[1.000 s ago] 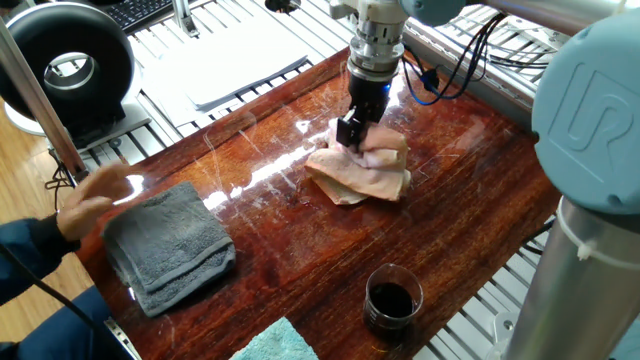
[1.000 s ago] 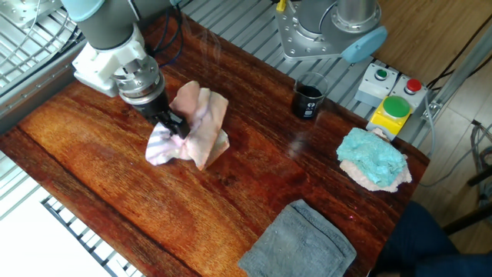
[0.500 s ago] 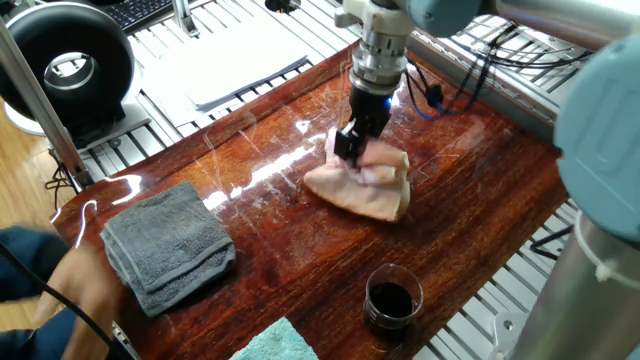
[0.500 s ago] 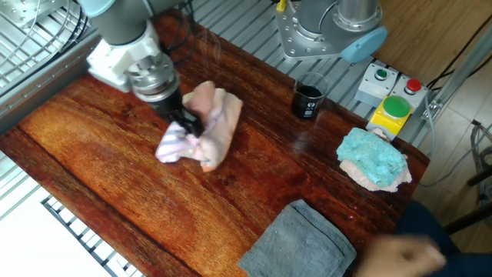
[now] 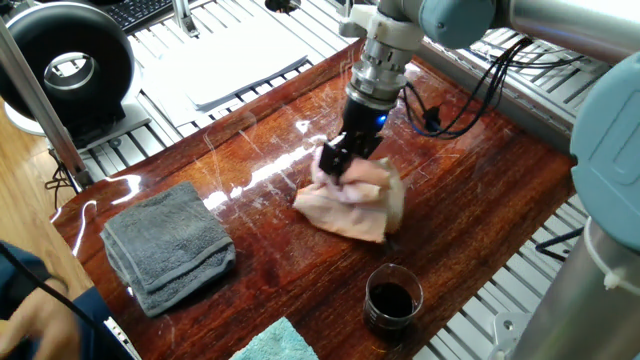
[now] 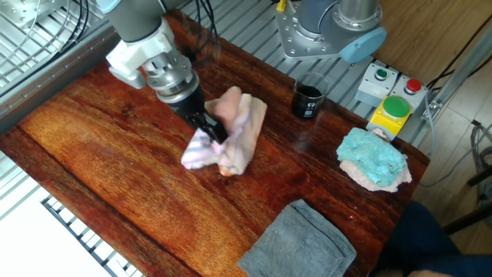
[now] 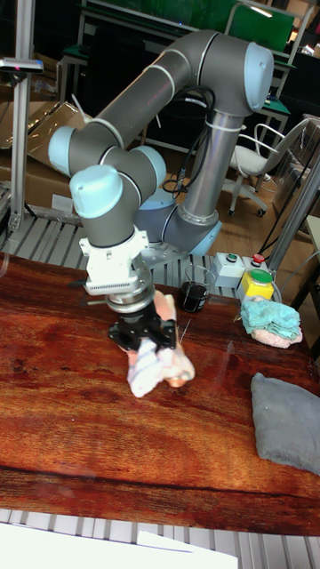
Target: Clean the table with a cloth
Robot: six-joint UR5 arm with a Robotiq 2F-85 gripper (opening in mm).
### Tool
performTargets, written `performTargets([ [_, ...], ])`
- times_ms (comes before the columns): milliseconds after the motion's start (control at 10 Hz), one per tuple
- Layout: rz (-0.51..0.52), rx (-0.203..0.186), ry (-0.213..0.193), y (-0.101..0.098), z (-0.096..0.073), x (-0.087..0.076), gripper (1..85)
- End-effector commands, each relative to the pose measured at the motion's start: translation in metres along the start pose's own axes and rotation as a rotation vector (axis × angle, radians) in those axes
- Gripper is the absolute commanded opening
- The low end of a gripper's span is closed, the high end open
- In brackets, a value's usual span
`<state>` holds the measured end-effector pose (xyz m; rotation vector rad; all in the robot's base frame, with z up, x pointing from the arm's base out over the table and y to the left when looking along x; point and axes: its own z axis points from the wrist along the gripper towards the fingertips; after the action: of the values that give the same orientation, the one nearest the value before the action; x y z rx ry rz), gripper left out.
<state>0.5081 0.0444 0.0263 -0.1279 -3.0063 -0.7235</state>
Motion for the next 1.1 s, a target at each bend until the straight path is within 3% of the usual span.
performTargets([
  [0, 0.057, -0.096, -0.043, 0.03, 0.006, -0.027, 1.0],
  [100, 0.07, -0.112, -0.058, 0.037, 0.008, -0.04, 1.0],
  [300, 0.041, -0.106, -0.091, 0.036, 0.013, -0.065, 1.0],
  [400, -0.034, -0.068, -0.095, 0.021, 0.013, -0.072, 1.0],
  [600, -0.31, 0.137, -0.054, -0.049, -0.001, -0.082, 1.0],
  [1000, -0.56, 0.337, 0.016, -0.115, -0.029, -0.081, 1.0],
])
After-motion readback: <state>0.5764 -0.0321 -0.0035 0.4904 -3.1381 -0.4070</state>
